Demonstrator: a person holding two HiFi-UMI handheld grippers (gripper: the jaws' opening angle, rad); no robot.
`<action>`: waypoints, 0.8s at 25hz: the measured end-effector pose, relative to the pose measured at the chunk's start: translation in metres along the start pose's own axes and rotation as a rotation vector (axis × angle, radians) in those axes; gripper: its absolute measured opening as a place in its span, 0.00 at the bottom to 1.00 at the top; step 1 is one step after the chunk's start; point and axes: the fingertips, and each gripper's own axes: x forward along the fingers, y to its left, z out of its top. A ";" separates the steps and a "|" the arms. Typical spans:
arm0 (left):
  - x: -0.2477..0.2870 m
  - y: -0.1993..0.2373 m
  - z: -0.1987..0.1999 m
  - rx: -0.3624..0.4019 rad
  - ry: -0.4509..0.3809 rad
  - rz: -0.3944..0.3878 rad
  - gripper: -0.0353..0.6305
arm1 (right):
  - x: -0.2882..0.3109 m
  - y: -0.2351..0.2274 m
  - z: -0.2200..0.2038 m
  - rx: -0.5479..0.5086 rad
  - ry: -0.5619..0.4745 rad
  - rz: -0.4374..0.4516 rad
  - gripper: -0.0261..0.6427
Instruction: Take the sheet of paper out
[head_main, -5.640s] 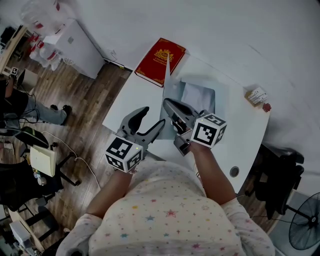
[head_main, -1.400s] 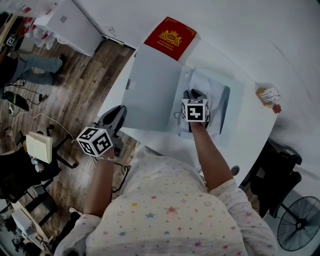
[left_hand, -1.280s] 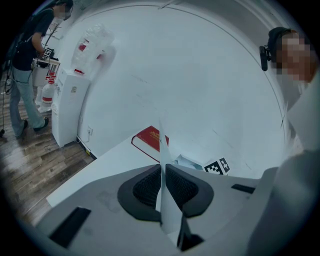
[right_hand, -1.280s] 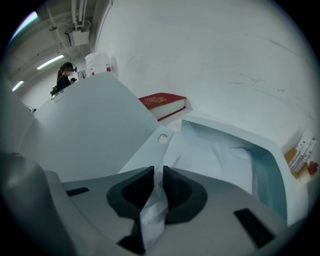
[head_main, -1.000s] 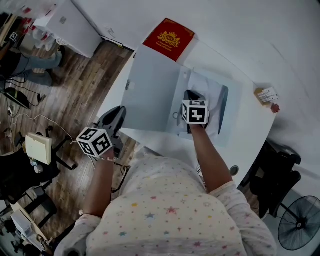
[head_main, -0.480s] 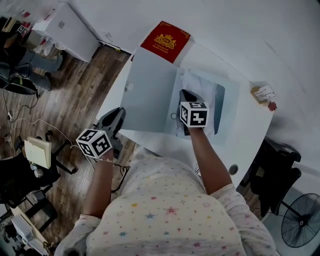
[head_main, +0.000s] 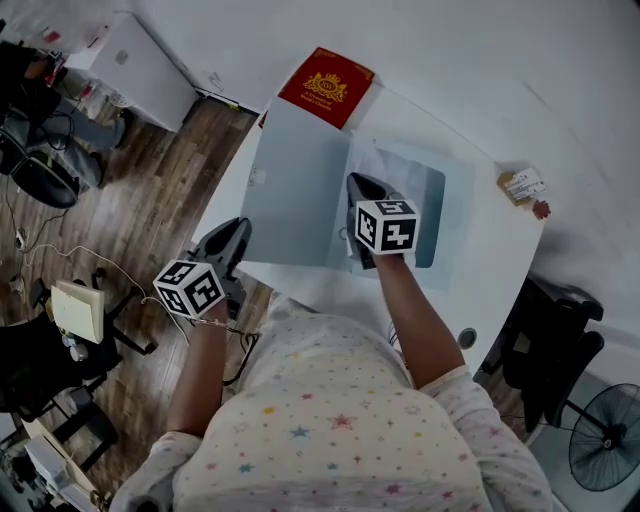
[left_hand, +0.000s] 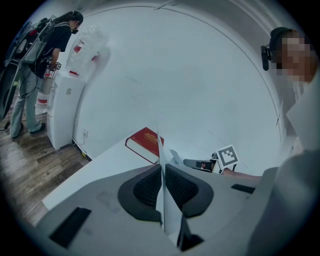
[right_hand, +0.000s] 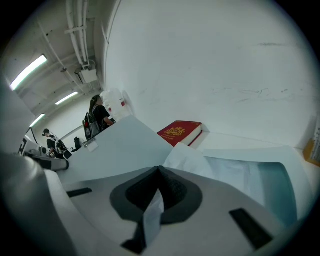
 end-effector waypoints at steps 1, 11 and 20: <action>0.000 0.000 0.000 0.000 0.000 -0.001 0.10 | -0.001 0.003 0.003 0.003 -0.009 0.011 0.04; 0.001 -0.002 0.002 -0.001 0.004 -0.010 0.10 | -0.007 0.026 0.024 0.005 -0.076 0.081 0.04; 0.001 -0.005 0.002 0.004 0.007 -0.018 0.10 | -0.018 0.038 0.041 0.004 -0.130 0.126 0.04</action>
